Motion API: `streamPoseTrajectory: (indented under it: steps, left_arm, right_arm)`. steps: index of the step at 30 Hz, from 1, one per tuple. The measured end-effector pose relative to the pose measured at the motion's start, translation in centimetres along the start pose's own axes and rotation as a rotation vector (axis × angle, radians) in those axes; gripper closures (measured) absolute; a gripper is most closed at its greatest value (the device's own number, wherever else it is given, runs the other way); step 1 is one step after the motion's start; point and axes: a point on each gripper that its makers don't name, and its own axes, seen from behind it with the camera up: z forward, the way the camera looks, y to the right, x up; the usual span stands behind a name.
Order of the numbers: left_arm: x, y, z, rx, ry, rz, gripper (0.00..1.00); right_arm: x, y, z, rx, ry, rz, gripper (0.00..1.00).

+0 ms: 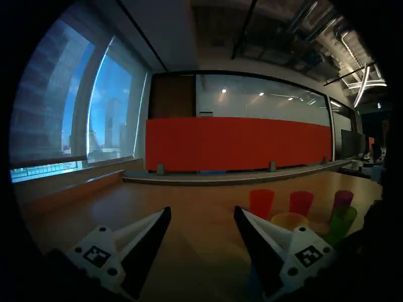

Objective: Pour water

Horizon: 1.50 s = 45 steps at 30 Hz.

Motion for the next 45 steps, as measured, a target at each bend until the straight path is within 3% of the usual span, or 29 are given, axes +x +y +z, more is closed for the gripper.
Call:
streamPoseTrajectory:
  steps: [45]
  left_arm:
    - [0.0,0.0,0.0,0.000,0.000,0.000,0.07]
  right_arm:
    - [-0.3,1.1,-0.3,-0.009,0.020,0.013,0.01]
